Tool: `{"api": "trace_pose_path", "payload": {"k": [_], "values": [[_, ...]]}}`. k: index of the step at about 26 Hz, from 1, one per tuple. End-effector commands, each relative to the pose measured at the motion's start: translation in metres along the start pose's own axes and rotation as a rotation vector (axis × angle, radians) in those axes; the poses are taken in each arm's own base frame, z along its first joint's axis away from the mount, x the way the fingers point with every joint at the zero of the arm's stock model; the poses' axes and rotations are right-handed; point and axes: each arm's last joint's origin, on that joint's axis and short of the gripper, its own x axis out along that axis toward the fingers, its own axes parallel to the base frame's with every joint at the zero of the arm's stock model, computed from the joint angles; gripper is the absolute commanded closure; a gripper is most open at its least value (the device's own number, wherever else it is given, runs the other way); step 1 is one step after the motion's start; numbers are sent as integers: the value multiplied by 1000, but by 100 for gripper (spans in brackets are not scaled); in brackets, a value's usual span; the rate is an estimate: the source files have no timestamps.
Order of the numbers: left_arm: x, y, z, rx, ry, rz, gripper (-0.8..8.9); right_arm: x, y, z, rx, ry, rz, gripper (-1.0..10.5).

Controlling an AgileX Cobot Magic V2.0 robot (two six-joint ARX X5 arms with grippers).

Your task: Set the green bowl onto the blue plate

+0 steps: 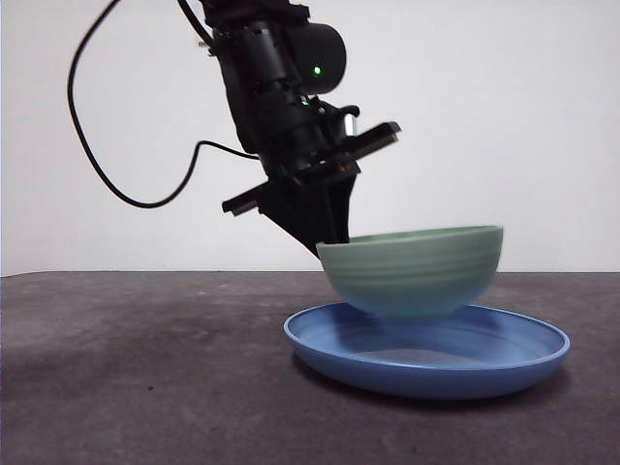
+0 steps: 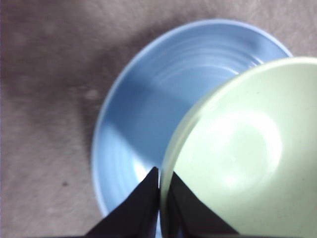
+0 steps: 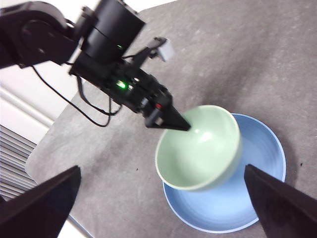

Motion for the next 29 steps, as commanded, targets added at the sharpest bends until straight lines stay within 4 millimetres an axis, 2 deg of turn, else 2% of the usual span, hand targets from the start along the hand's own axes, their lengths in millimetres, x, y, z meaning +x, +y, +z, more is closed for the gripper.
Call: {"api": "trace_pose_path", "payload": {"k": [1,21,25,29], "values": [[13,-6,4,13,8,28,799,-2,3,4,-21,-11,8,359],[17,-11,3,26,14,54,769,-2,3,4,-24,-11,8,359],[17,-11,3,24,10,53,511,-2,3,4,-25,-11,8,359],[10,-9,6,4,-16,51,325,-2,3,3,-21,-5,6,359]]}}
